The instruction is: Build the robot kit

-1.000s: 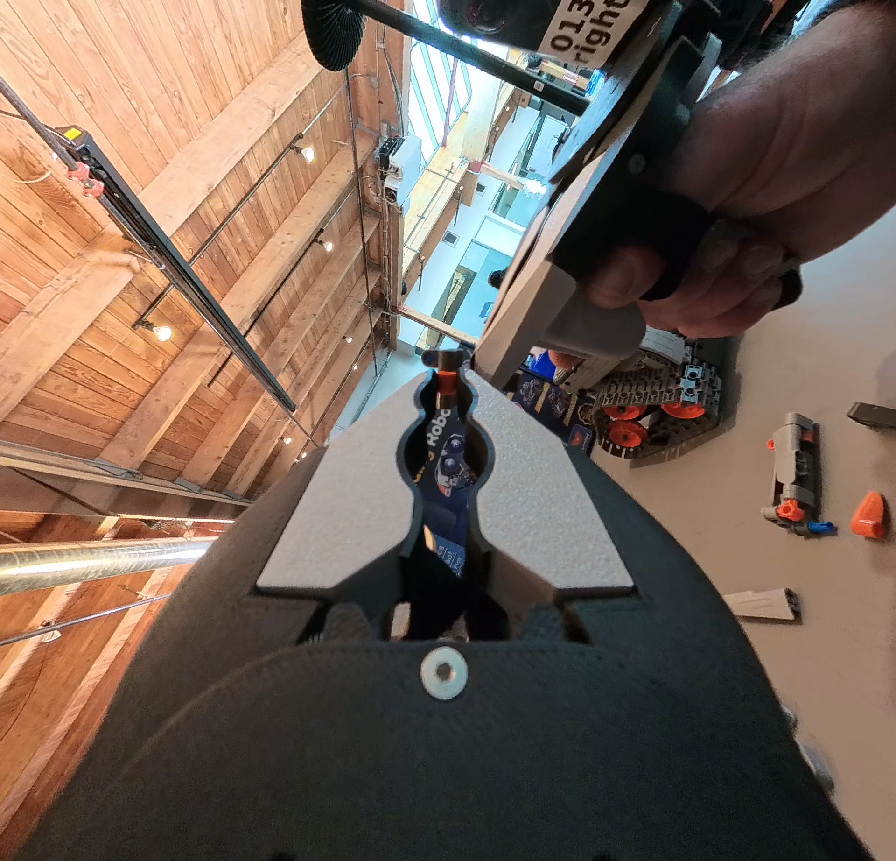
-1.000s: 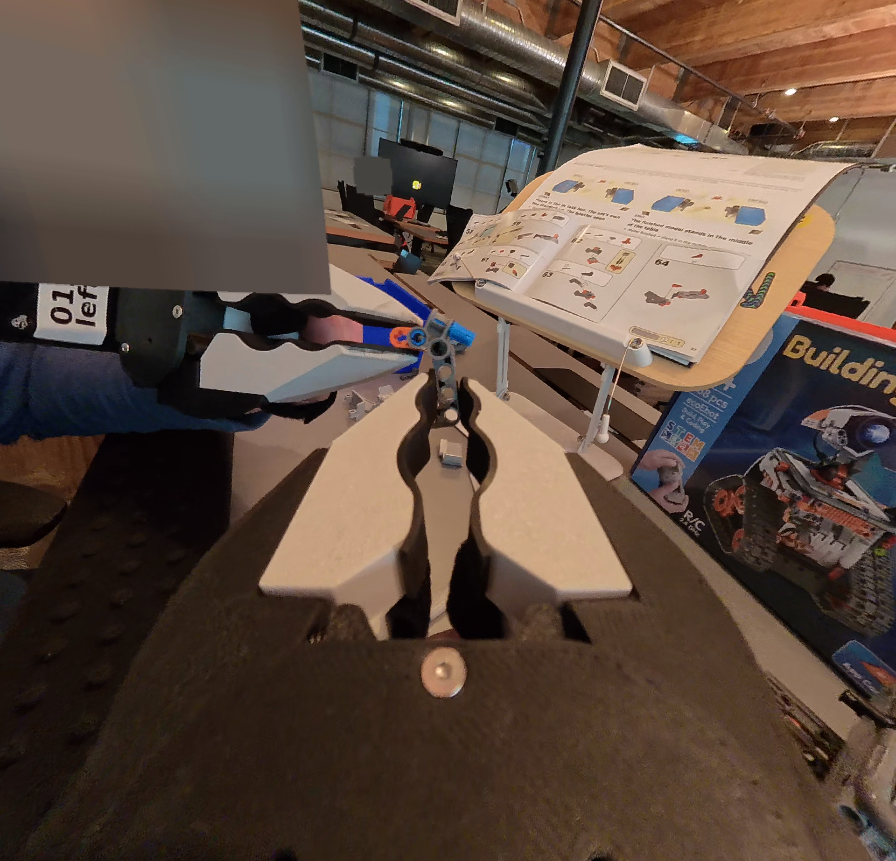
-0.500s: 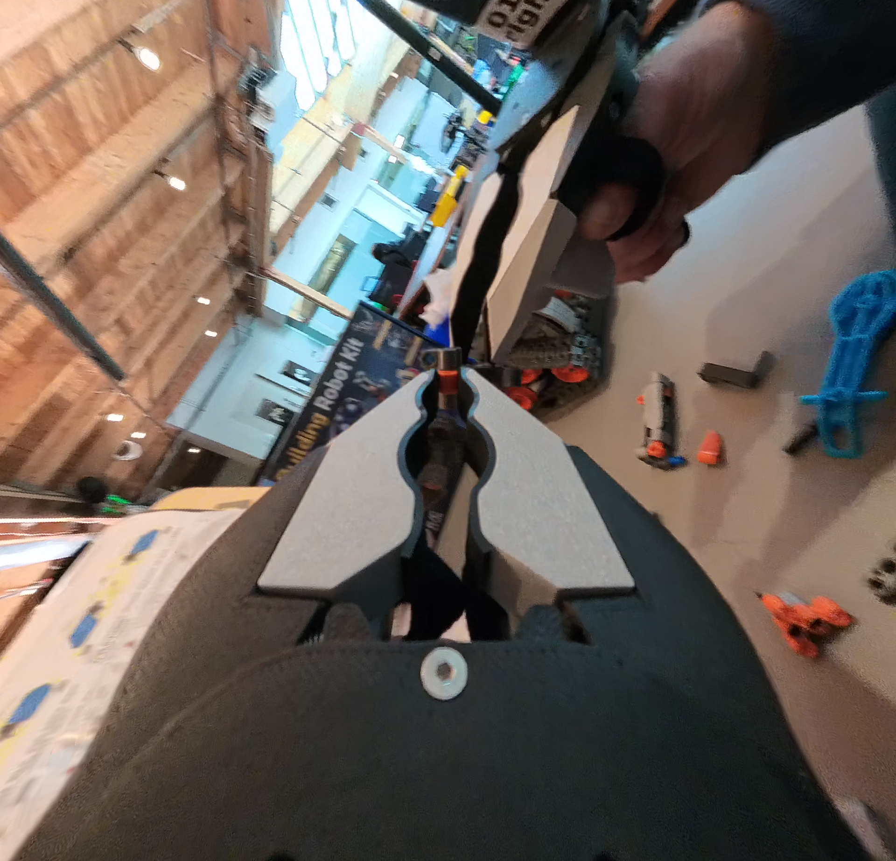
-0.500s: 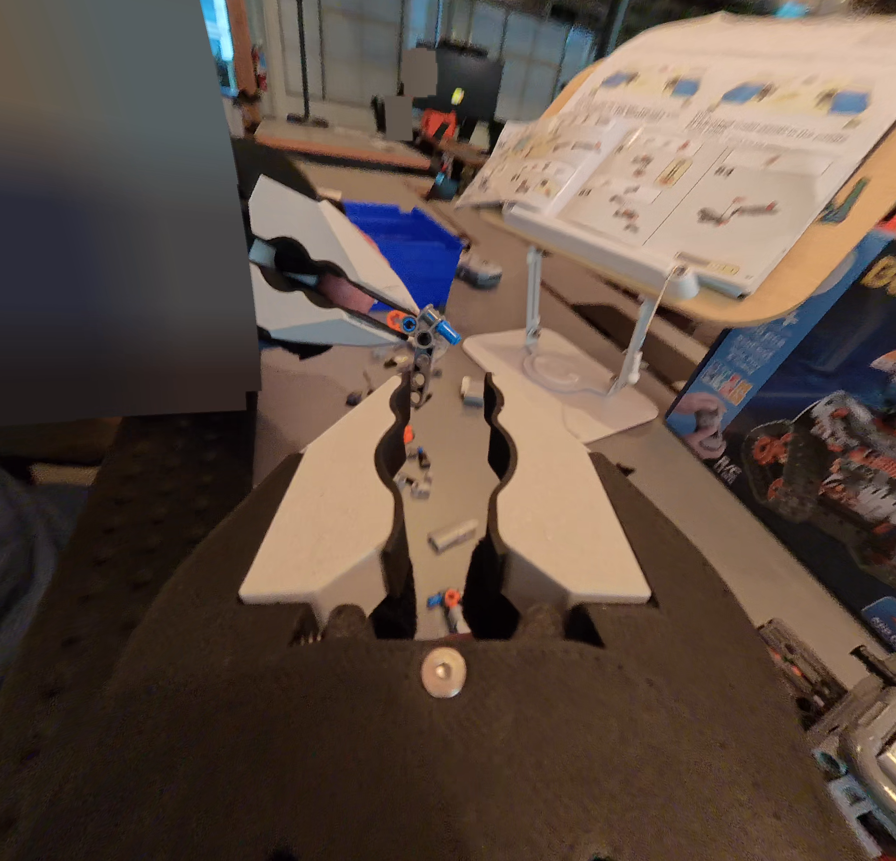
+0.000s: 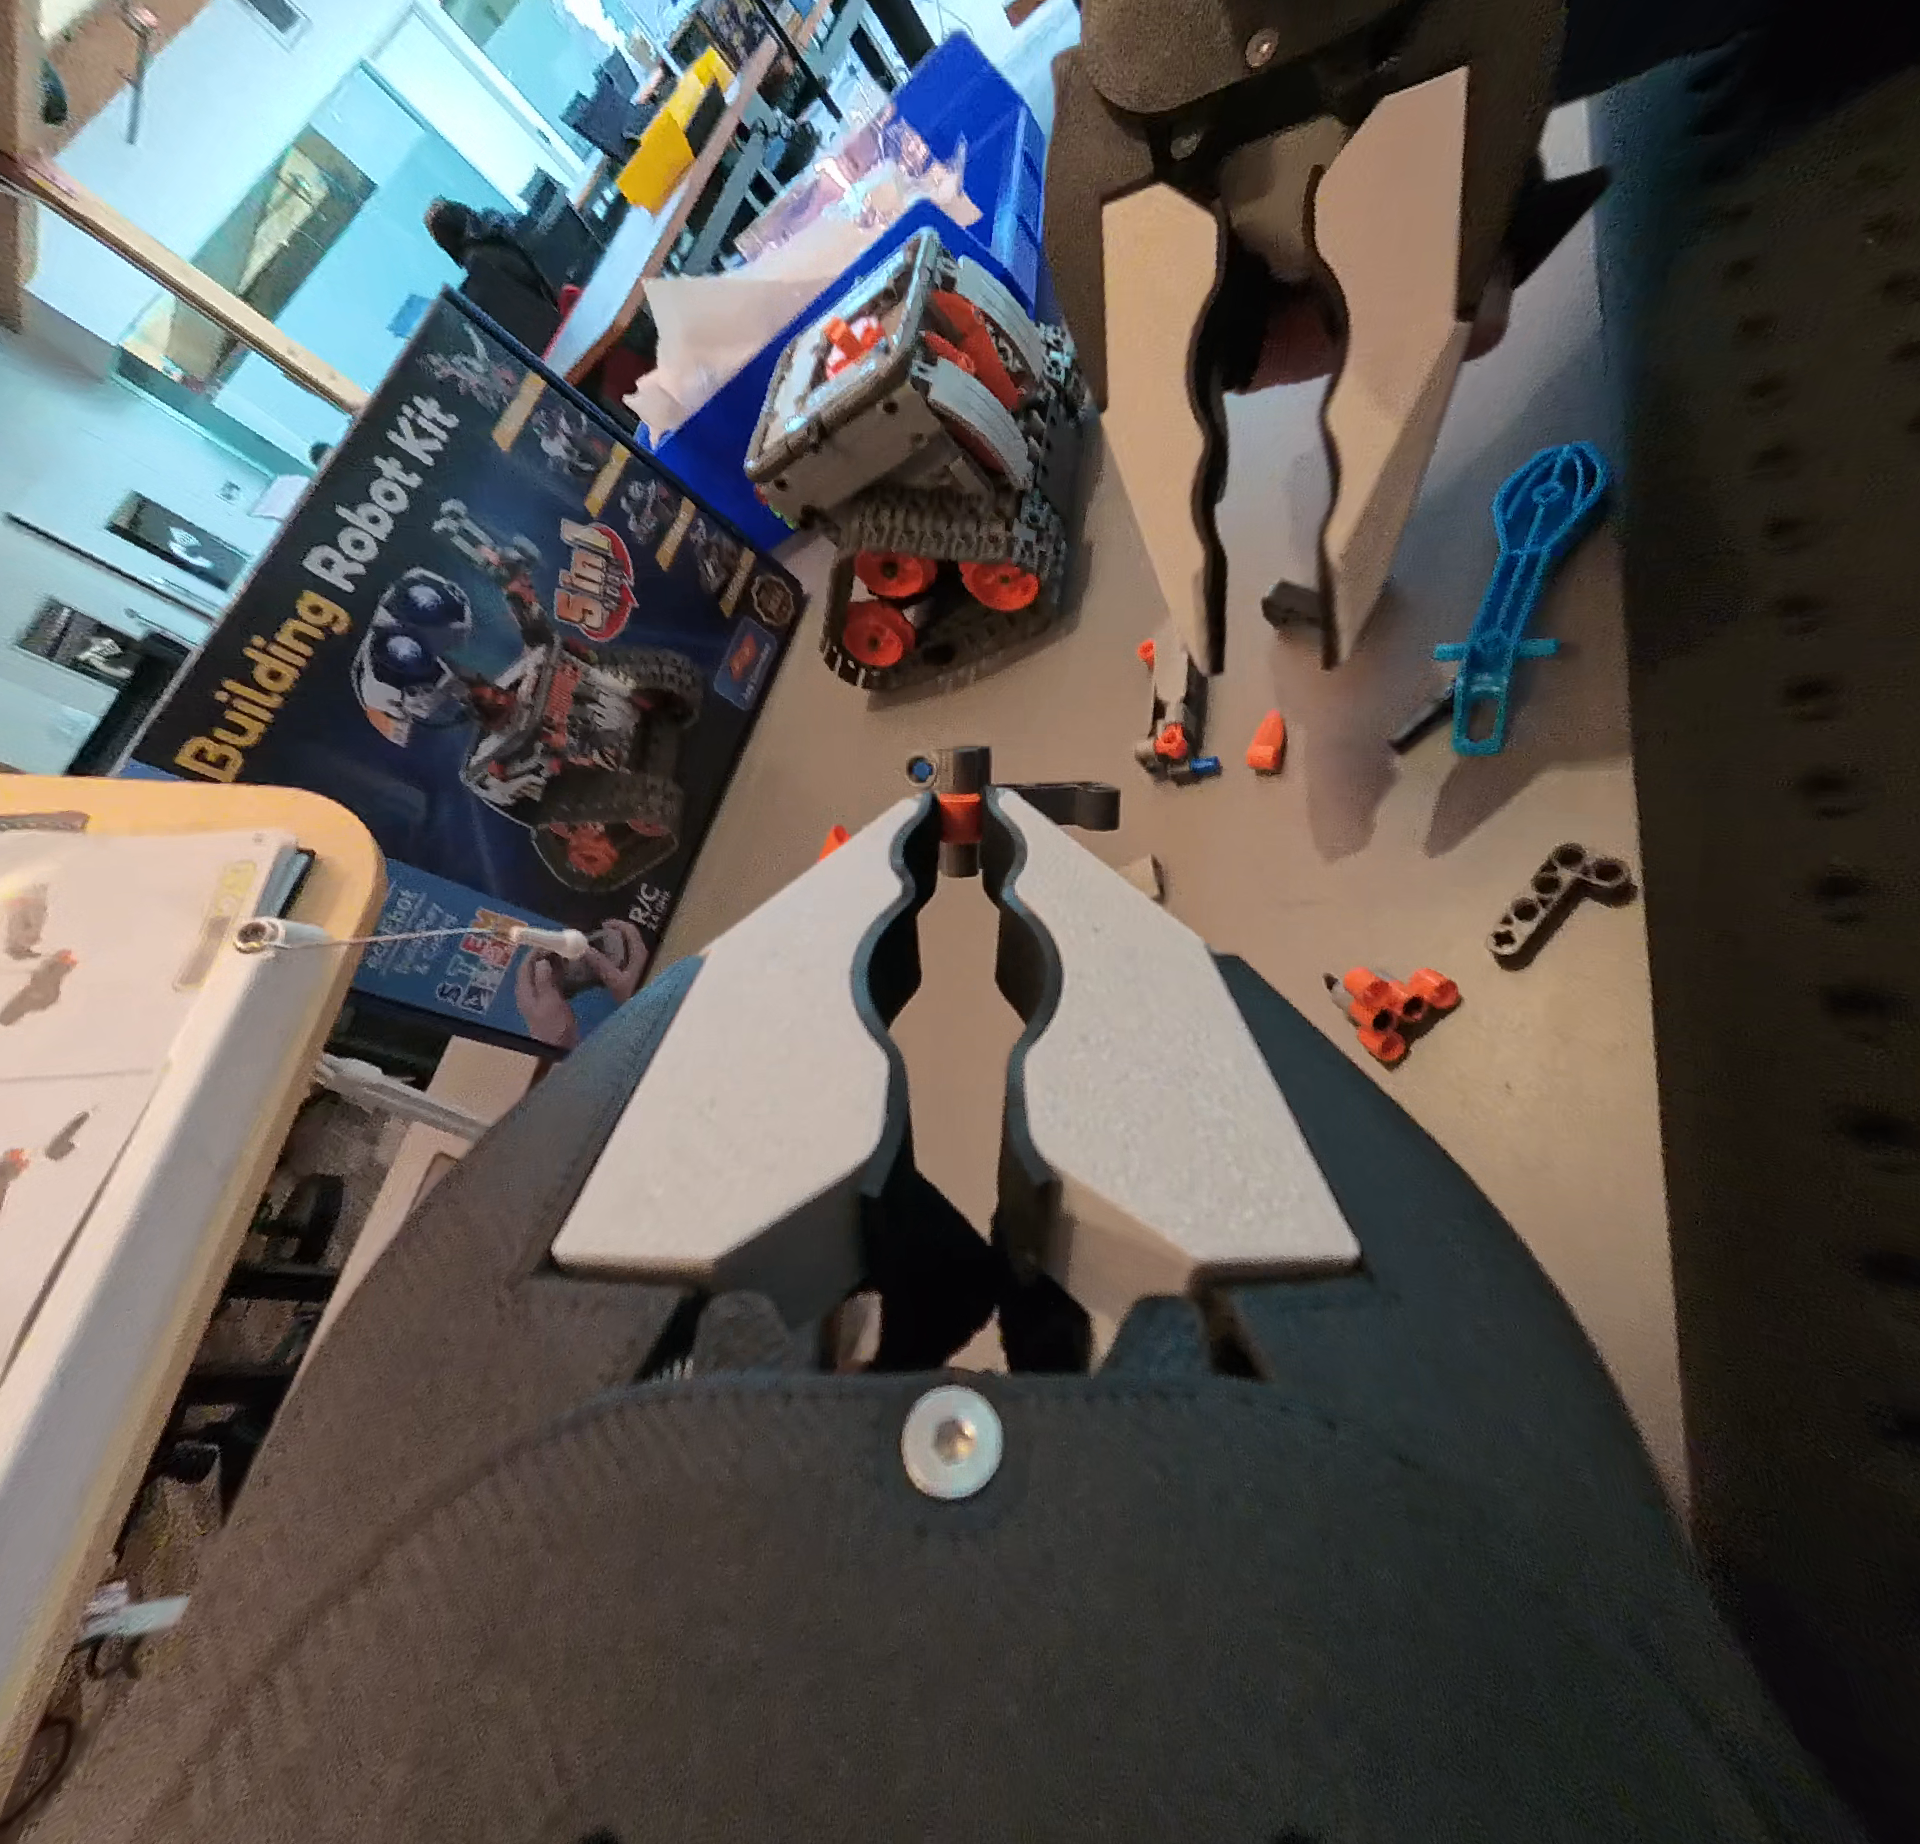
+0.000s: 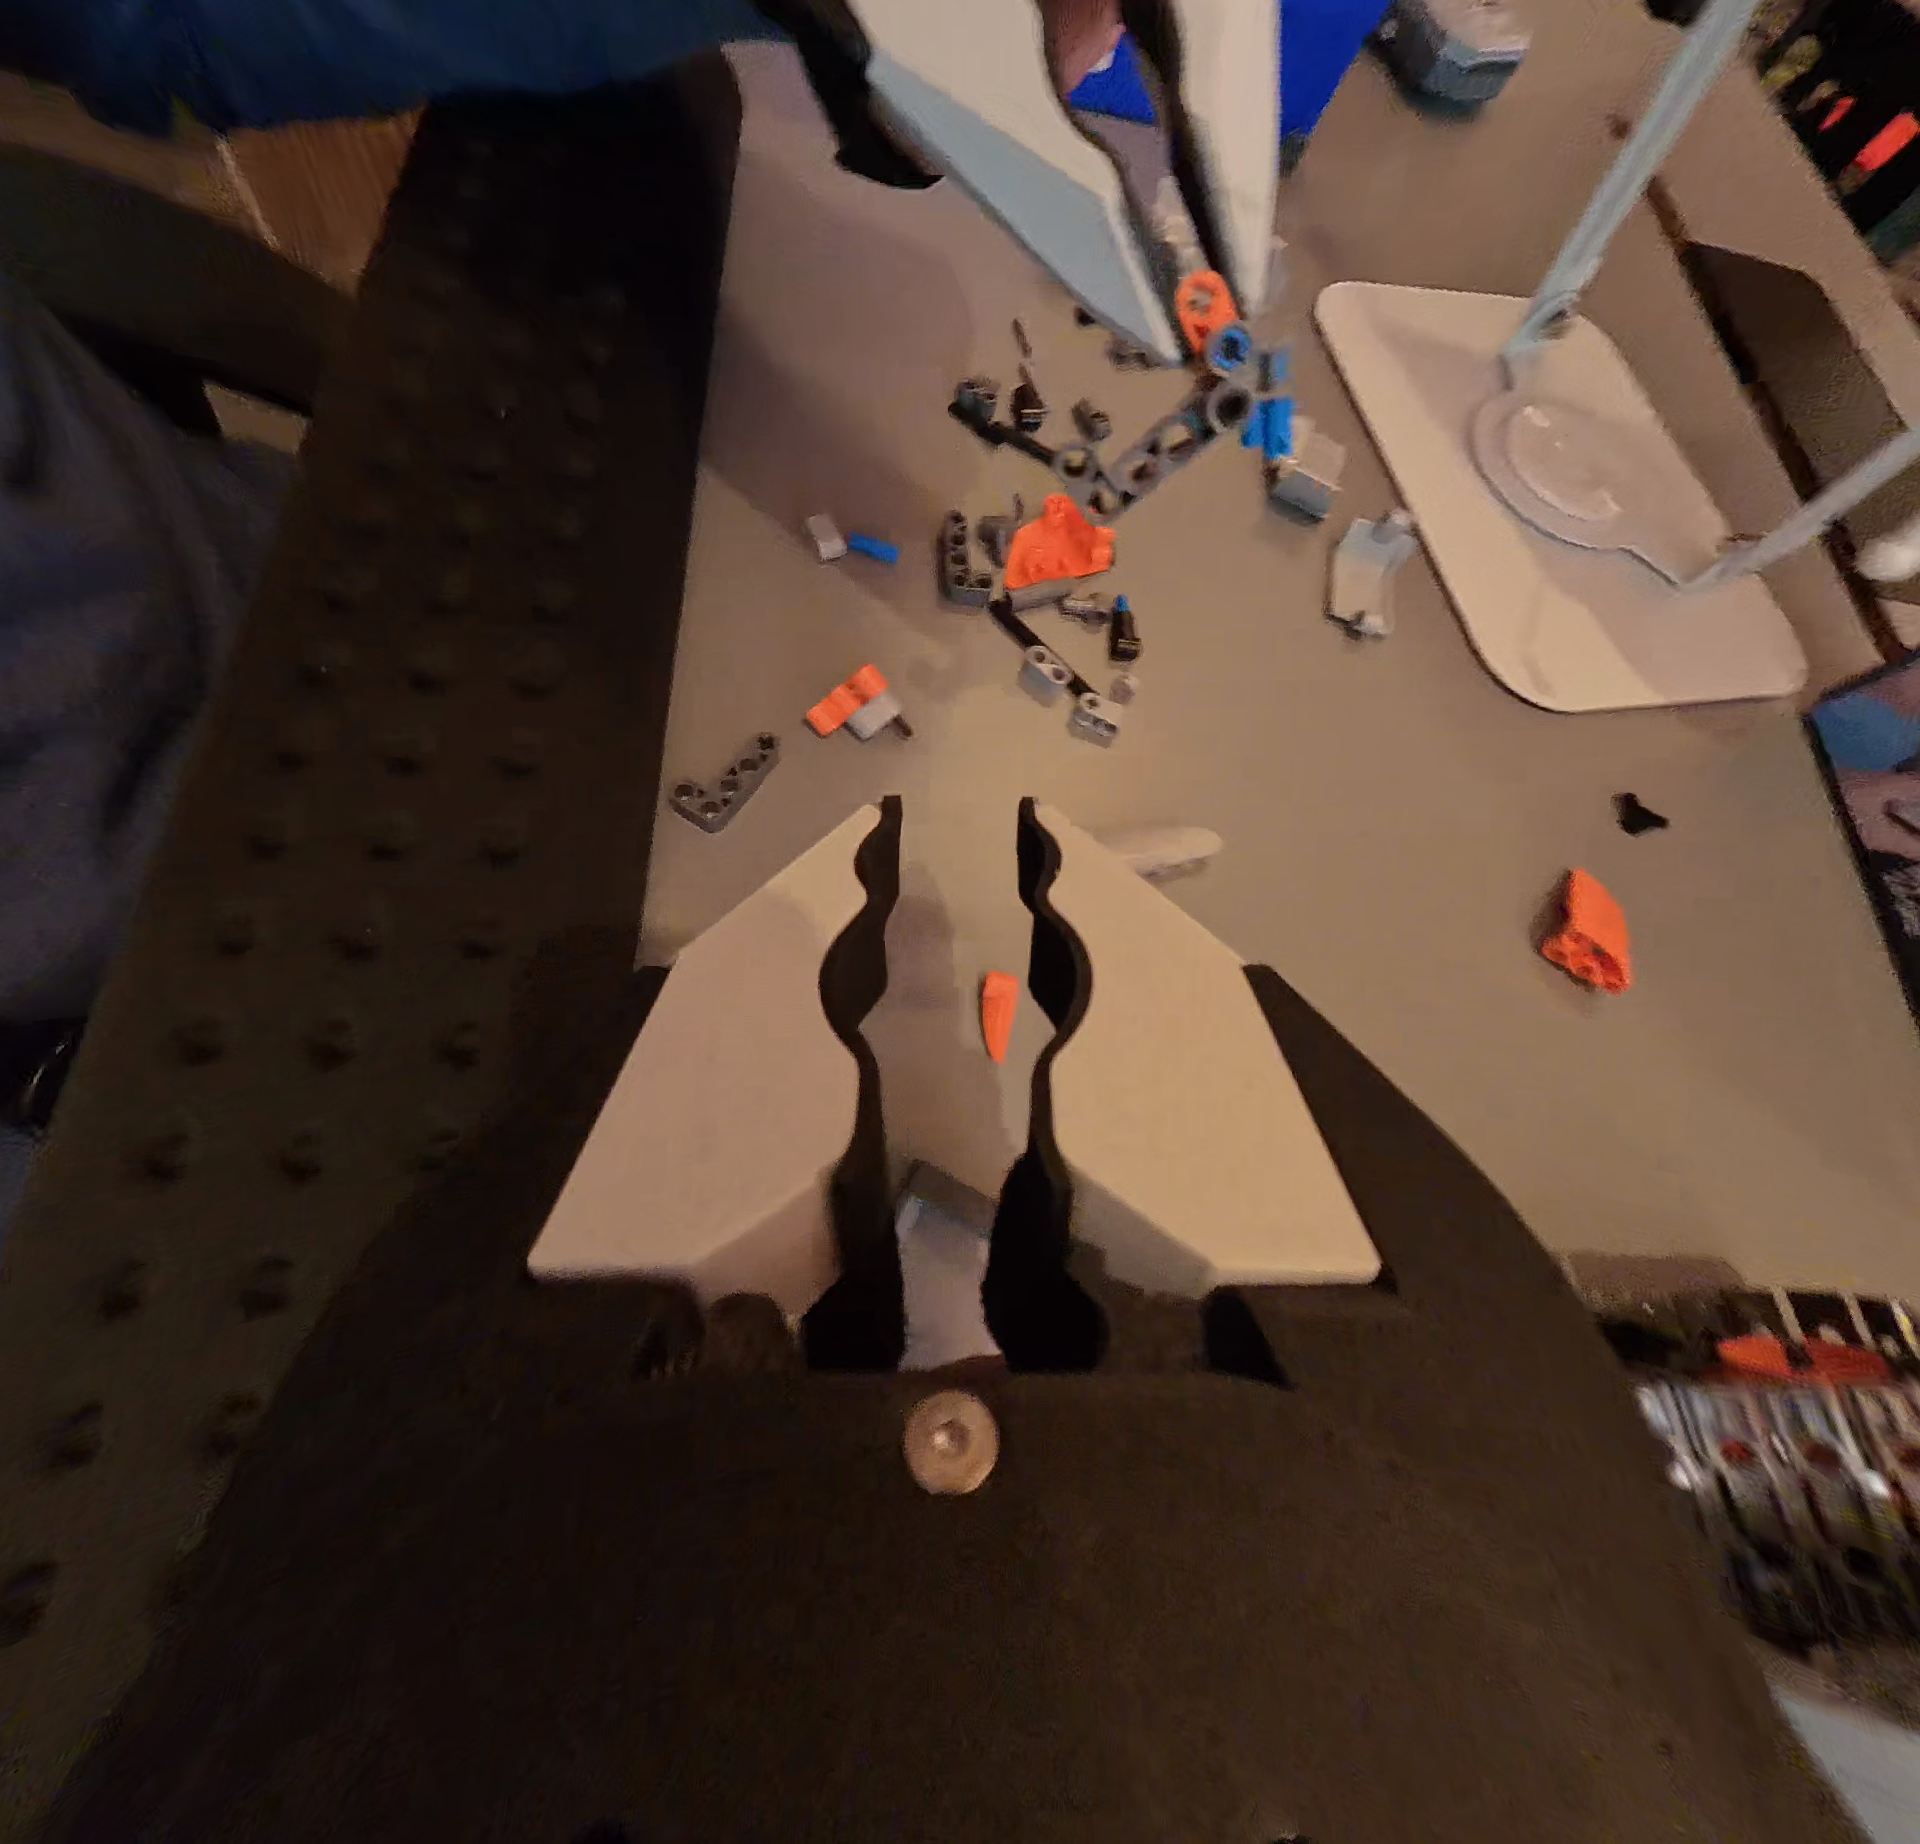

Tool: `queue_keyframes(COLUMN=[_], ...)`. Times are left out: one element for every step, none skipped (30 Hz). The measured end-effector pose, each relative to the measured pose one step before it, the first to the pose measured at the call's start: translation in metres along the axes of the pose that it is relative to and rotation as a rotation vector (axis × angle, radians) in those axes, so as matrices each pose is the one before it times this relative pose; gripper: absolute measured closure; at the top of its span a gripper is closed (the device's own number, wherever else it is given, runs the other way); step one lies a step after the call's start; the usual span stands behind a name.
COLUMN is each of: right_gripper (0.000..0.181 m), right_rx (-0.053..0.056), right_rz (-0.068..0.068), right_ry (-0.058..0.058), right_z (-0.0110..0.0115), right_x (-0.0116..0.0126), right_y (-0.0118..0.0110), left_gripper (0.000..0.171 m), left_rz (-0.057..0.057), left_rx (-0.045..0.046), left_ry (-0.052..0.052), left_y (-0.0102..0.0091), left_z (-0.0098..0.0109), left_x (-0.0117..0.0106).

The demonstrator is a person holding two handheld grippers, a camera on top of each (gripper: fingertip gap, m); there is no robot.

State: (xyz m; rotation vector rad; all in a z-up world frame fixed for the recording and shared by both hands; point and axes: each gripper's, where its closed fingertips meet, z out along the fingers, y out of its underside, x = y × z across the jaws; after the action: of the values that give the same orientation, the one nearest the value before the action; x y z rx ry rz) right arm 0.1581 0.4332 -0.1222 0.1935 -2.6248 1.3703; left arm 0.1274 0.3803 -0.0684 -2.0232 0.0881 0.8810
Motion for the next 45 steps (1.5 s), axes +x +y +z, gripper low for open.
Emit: queue_keyframes(right_gripper=[0.158, 0.157, 0.156, 0.156, 0.156, 0.155, 0.154, 0.154, 0.151, 0.151, 0.153, 0.154, 0.154, 0.153, 0.156, 0.163, 0.169, 0.171, 0.175, 0.175, 0.176, 0.176, 0.176, 0.176, 0.176, 0.176, 0.176, 0.175, 0.17, 0.162, 0.155, 0.154, 0.154, 0.153, 0.153, 0.153, 0.153, 0.153, 0.153, 0.153, 0.153, 0.153, 0.153, 0.153, 0.153], right_rx=[-0.0198, -0.0161, -0.0115, -0.0071, -0.0149, -0.0216, -0.0109, -0.0022, -0.0027, -0.0033, -0.0025, -0.0016, -0.0034, -0.0049, -0.0109, -0.0136, -0.0134, 0.0014, 0.0001, -0.0033, 0.0, -0.0029, -0.0041, -0.0059, -0.0066, -0.0045, -0.0026, -0.0034, 0.0032, 0.0038, -0.0064, -0.0112, -0.0075, -0.0012, 0.0007, -0.0026, -0.0014, 0.0031, 0.0023, -0.0011, -0.0006, 0.0026, 0.004, 0.002, 0.0048], right_rz=[-0.0161, -0.0184, -0.019, -0.0209, -0.0234, -0.026, -0.0229, -0.012, 0.0063, 0.0094, -0.0065, -0.0111, -0.003, -0.0012, -0.0066, -0.0124, -0.0124, -0.0052, -0.0002, 0.0007, -0.0007, 0.0001, 0.0032, 0.002, 0.0005, 0.0079, 0.0206, 0.0181, 0.0119, 0.012, 0.0053, -0.0071, -0.009, -0.0025, -0.0023, -0.0023, 0.0, 0.0006, 0.0022, -0.0003, -0.0045, -0.0048, -0.0006, 0.0019, 0.0013], right_ry=[-0.0175, -0.0101, -0.0203, -0.0196, -0.0063, -0.0079, -0.0163, -0.0219, -0.0262, -0.0437, -0.0314, -0.0174, -0.0266, -0.0236, -0.0058, -0.005, -0.0123, -0.0049, 0.0031, 0.0016, 0.0046, 0.0042, -0.0001, 0.0006, -0.0012, -0.0124, -0.03, -0.0277, -0.0118, 0.0008, 0.0081, 0.0121, 0.0076, 0.0047, 0.007, 0.0053, 0.0049, 0.0038, 0.001, 0.0012, 0.0072, 0.0092, 0.0096, 0.0077, 0.0058], right_z=[0.00658, 0.00663, 0.00673, 0.0069, 0.0064, 0.00558, 0.00506, 0.0049, 0.00537, 0.00521, 0.0045, 0.00388, 0.00381, 0.00354, 0.00329, 0.00277, 0.00219, 0.00065, -0.00015, -0.00048, -0.00125, -0.00189, -0.00228, -0.00273, -0.0032, -0.0035, -0.0032, -0.00294, -0.00226, -0.0013, -0.00046, -0.00049, -0.00076, -0.0009, -0.00105, -0.00115, -0.00108, -0.00082, -0.0005, -0.00033, -0.00035, -0.00054, -0.00071, -0.00106, -0.00134], right_x=[-0.00488, -0.00299, -0.00369, -0.0028, 0.00006, 0.00034, -0.00041, -0.00029, 0.00005, -0.00253, -0.00099, 0.00067, -0.00081, -0.00065, 0.00142, 0.0006, -0.00121, -0.00063, 0.00053, 0.00036, 0.00088, 0.00077, 0.00014, -0.00021, -0.00071, -0.00178, -0.00354, -0.00316, -0.00095, 0.00102, 0.0017, 0.00118, -0.00017, -0.00065, -0.0003, -0.00036, -0.00017, -0.00004, -0.00032, -0.00044, 0.00042, 0.00083, 0.00132, 0.00133, 0.00101], right_y=[0.00006, -0.00063, -0.0011, -0.00198, -0.00098, 0.0, -0.00089, -0.00161, -0.0009, 0.00017, 0.00068, 0.00013, -0.00008, -0.00014, 0.00058, 0.00124, 0.00163, -0.00028, 0.00049, 0.00171, 0.00163, 0.00238, 0.0028, 0.00316, 0.00369, 0.00371, 0.00334, 0.00298, 0.00129, 0.00024, 0.00097, 0.00156, 0.00129, 0.00053, 0.00062, 0.00156, 0.00146, 0.0008, 0.00079, 0.00117, 0.00064, -0.00026, -0.00047, 0.0, -0.00031], left_gripper=[0.166, 0.166, 0.166, 0.166, 0.166, 0.166, 0.166, 0.166, 0.166, 0.166, 0.166, 0.166, 0.166, 0.166, 0.166, 0.166, 0.166, 0.166, 0.166, 0.166, 0.166, 0.166, 0.166, 0.166, 0.166, 0.166, 0.166, 0.166, 0.166, 0.166, 0.165, 0.165, 0.165, 0.164, 0.164, 0.164, 0.164, 0.162, 0.159, 0.156, 0.154, 0.153, 0.15, 0.149, 0.149], left_rz=[0.0026, -0.0026, -0.0116, -0.007, -0.005, -0.0037, -0.0003, -0.0023, 0.0026, 0.0139, 0.0152, 0.0178, 0.0108, 0.007, 0.0047, 0.0052, 0.0061, 0.0026, -0.0026, -0.004, 0.0, 0.0035, 0.0032, 0.0068, 0.0065, 0.0041, 0.0102, 0.0156, 0.0122, 0.0117, 0.0102, 0.0101, 0.0068, 0.0007, -0.0077, -0.0116, -0.0137, -0.0192, -0.0265, -0.0205, -0.0112, -0.0113, -0.0124, -0.0119, -0.0063], left_rx=[-0.00838, -0.01462, -0.00778, 0.00235, -0.00292, -0.00538, 0.00485, 0.00557, -0.00071, -0.00475, -0.02437, -0.03564, -0.02596, -0.01138, -0.01294, -0.01531, -0.01247, -0.00742, -0.00072, 0.00333, 0.00297, -0.00123, -0.00335, 0.00018, 0.00336, 0.00269, 0.00182, 0.00559, 0.00593, 0.00142, -0.01155, -0.01634, -0.01453, -0.00985, -0.00715, -0.0062, 0.00162, 0.00299, -0.01136, -0.01484, -0.0096, -0.01124, -0.01312, -0.00799, -0.0054], left_ry=[-0.0041, 0.0089, 0.0177, 0.0085, 0.0068, 0.0116, -0.0028, 0.0045, 0.0242, 0.0163, -0.0068, 0.0102, 0.0261, 0.0122, 0.0074, 0.0085, 0.0041, 0.0028, 0.0094, 0.0107, 0.0076, 0.0098, 0.0077, 0.0134, 0.0241, 0.0239, 0.0217, 0.0258, 0.032, 0.0228, 0.0205, 0.017, 0.0042, -0.002, 0.0007, 0.0004, -0.0098, -0.015, -0.0118, -0.0063, -0.0078, -0.0217, -0.0032, 0.0109, 0.0029], left_y=[0.00346, 0.00446, 0.00304, 0.00132, 0.00159, 0.00198, 0.00043, 0.00014, 0.00106, 0.00154, 0.00437, 0.0062, 0.00481, 0.00224, 0.00183, 0.00197, 0.00163, 0.00133, 0.00068, -0.00006, -0.00024, 0.00029, 0.00069, 0.00017, -0.00053, -0.00043, -0.00033, -0.00105, -0.00119, -0.00042, 0.00184, 0.00274, 0.00256, 0.0018, 0.00153, 0.00168, 0.00091, 0.00037, 0.0019, 0.00171, 0.00065, 0.0009, 0.00079, -0.00031, -0.00111], left_z=[-0.00069, -0.00027, -0.00051, -0.001, -0.00123, -0.00153, -0.00191, -0.00193, -0.00179, -0.00129, -0.00044, 0.00009, 0.00047, 0.00078, 0.00091, 0.00093, 0.00088, 0.00075, 0.00074, 0.00069, 0.00079, 0.00066, 0.00096, 0.0011, 0.00174, 0.00263, 0.00328, 0.00367, 0.00395, 0.00416, 0.00417, 0.00376, 0.00332, 0.00195, 0.00009, -0.00147, -0.00216, -0.00252, -0.00265, -0.00273, -0.00219, -0.00153, -0.0008, 0.00037, 0.00212], left_x=[0.00088, 0.00244, 0.00311, 0.00162, 0.00087, 0.00113, -0.00089, 0.00002, 0.0035, 0.00333, -0.00002, 0.00266, 0.00543, 0.00324, 0.00233, 0.00211, 0.00104, 0.0006, 0.00135, 0.0016, 0.00136, 0.00183, 0.00137, 0.00256, 0.00444, 0.00428, 0.00425, 0.00506, 0.0059, 0.0044, 0.00378, 0.00319, 0.00121, -0.00005, -0.00017, -0.0006, -0.00229, -0.00331, -0.00292, -0.00165, -0.0009, -0.00296, 0.00016, 0.00258, 0.00159])
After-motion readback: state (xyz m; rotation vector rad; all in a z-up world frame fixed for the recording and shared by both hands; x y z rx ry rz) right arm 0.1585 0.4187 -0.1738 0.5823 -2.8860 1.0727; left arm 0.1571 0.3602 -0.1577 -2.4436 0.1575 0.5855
